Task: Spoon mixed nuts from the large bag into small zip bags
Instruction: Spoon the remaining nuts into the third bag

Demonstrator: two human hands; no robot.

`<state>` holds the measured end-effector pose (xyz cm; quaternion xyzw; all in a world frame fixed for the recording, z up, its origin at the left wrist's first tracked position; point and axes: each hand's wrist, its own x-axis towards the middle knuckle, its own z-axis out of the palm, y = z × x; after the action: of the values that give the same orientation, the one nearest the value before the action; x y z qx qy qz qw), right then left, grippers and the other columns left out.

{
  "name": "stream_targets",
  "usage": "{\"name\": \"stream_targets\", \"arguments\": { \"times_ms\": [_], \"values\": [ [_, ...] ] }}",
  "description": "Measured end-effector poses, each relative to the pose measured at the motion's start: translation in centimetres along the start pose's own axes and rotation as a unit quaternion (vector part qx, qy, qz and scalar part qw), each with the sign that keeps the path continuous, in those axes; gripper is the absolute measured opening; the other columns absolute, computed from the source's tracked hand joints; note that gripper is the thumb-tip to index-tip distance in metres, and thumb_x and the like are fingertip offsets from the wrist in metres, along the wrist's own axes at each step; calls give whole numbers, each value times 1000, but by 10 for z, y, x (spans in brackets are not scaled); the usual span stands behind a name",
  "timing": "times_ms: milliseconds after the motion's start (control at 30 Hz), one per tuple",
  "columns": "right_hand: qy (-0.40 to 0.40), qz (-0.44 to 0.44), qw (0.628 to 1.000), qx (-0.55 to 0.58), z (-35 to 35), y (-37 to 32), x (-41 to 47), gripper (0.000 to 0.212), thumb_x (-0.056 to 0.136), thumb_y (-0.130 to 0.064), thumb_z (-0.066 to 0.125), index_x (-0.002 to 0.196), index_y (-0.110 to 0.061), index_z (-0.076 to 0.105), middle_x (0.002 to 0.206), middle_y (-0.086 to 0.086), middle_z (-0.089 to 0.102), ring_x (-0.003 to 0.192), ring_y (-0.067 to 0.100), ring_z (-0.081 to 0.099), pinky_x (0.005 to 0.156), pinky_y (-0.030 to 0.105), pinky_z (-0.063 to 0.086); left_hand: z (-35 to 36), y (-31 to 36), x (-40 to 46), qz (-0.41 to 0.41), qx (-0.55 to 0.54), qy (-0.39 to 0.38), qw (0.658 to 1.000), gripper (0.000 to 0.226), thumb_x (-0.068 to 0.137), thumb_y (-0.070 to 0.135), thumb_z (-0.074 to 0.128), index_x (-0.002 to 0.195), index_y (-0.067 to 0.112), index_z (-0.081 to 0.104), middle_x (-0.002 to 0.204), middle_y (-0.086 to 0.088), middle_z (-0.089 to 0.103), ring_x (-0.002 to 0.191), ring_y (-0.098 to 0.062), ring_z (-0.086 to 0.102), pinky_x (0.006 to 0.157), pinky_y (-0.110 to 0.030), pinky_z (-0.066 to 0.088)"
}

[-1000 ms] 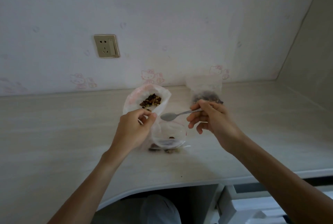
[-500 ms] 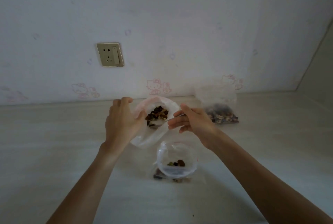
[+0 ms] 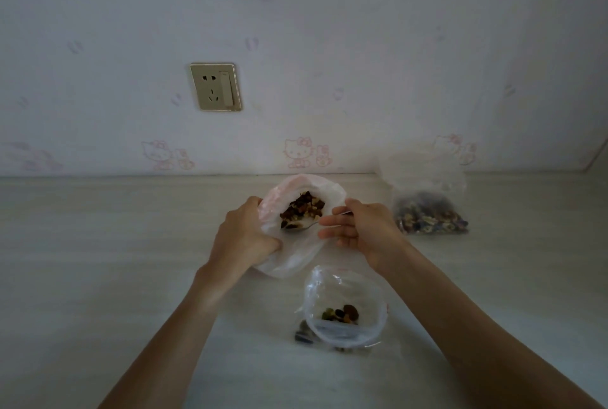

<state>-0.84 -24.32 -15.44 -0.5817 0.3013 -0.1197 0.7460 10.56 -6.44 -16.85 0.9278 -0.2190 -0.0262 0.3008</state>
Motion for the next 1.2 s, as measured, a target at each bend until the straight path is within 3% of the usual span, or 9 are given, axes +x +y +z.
{"name": "stream_targets", "arguments": {
  "times_ms": [133,300,567,700,833,933,1200],
  "values": [
    [-5,3,1000,6,5,1,0,37,111,-23,36,106,4,61,84,16,79,69,29,77,49,29,53,-1,-3,4,2,-28,-31,999,61,57,27,93,102,29,53,90,13,58,76,-1,55,55,-21,38],
    [11,-4,1000,29,6,7,3,36,112,-24,38,107,4,61,84,17,79,73,30,78,48,28,55,-3,-4,5,-4,-31,-47,998,73,54,33,98,108,32,49,95,16,56,78,3,51,57,-18,37],
    [45,-72,996,11,8,11,7,36,111,-23,40,100,2,63,79,17,78,65,31,76,46,29,54,-6,-8,6,-11,-35,-81,996,96,58,29,98,139,25,46,107,10,55,93,-12,56,62,-18,38],
    [25,-92,995,-9,4,14,7,36,111,-26,42,105,2,64,83,15,79,64,30,75,47,28,53,-6,-9,3,22,-36,-71,997,81,59,30,97,125,30,51,106,13,61,91,-7,60,65,-21,43],
    [22,-109,993,-33,-2,14,6,38,111,-28,42,104,0,66,83,15,79,65,29,75,49,28,54,0,-5,-2,64,-65,23,996,26,84,42,79,92,29,58,81,10,64,73,-8,62,60,-25,44],
    [17,-99,995,-23,-4,14,4,37,111,-28,42,105,0,66,85,15,79,68,29,76,50,28,54,4,-3,-4,97,-72,96,988,28,101,41,57,76,35,49,63,8,55,56,-9,52,51,-24,33],
    [-10,-101,995,10,-6,11,-4,38,111,-28,43,109,2,66,90,18,79,70,27,76,53,29,53,8,-7,-6,142,-125,149,971,28,104,49,47,101,29,66,71,12,64,65,-4,60,55,-19,39]
  ]
}}
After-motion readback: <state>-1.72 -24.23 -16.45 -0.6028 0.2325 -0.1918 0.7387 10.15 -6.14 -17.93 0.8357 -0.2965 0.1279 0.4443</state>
